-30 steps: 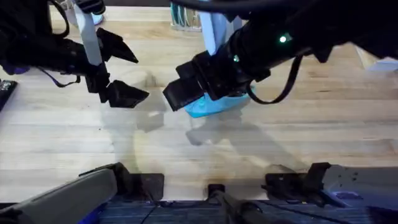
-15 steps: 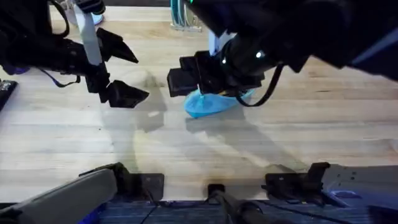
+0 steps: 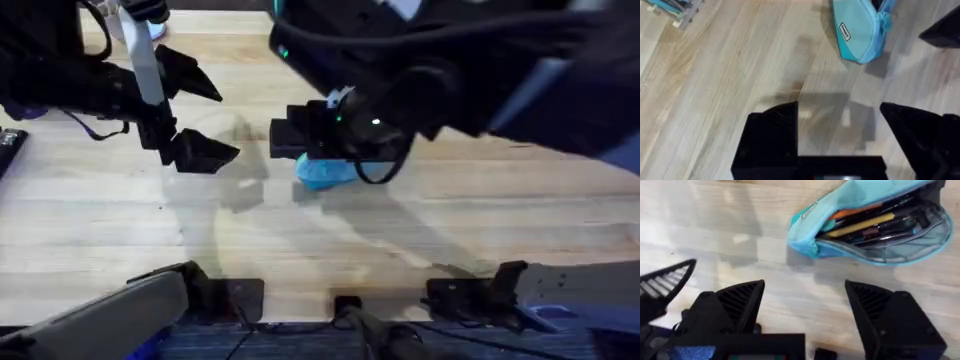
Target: Unzip the bag, pick up the pens from the table one at a time and place them inside, then zip the bag closed.
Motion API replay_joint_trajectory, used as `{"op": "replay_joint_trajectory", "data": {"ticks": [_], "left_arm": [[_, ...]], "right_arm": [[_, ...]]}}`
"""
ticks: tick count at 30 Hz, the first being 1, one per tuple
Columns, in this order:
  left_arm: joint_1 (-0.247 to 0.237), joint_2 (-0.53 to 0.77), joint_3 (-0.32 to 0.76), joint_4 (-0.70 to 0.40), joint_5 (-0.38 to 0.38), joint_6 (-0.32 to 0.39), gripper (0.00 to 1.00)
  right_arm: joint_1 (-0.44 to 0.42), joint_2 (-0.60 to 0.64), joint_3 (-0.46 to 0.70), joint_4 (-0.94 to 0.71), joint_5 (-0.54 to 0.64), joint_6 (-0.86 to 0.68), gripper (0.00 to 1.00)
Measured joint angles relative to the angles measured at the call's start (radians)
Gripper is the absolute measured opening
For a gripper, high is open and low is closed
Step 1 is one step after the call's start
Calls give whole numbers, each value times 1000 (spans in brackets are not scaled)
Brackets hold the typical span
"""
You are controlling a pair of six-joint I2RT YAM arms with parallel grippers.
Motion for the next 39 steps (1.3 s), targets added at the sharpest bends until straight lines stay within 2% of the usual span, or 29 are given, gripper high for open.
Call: {"op": "replay_joint_trajectory", "data": {"ticks": [11, 16, 23, 25, 31, 36, 39], "left_arm": [[0, 0, 0, 0, 0, 0, 993], [0, 0, 0, 0, 0, 0, 993], [0, 0, 0, 0, 0, 0, 993], [0, 0, 0, 0, 0, 0, 993], [0, 0, 0, 0, 0, 0, 993], [0, 0, 0, 0, 0, 0, 993], [0, 0, 0, 0, 0, 0, 993]], "right_arm": [[0, 164, -4, 56, 3, 26, 996], [-3, 178, -7, 85, 7, 32, 993], [-24, 193, -7, 104, 44, 65, 926], [-30, 207, -7, 110, 51, 70, 871], [-33, 225, -8, 114, 63, 80, 547], [-33, 225, -8, 116, 78, 83, 447], [-38, 225, -8, 116, 78, 86, 330]]}}
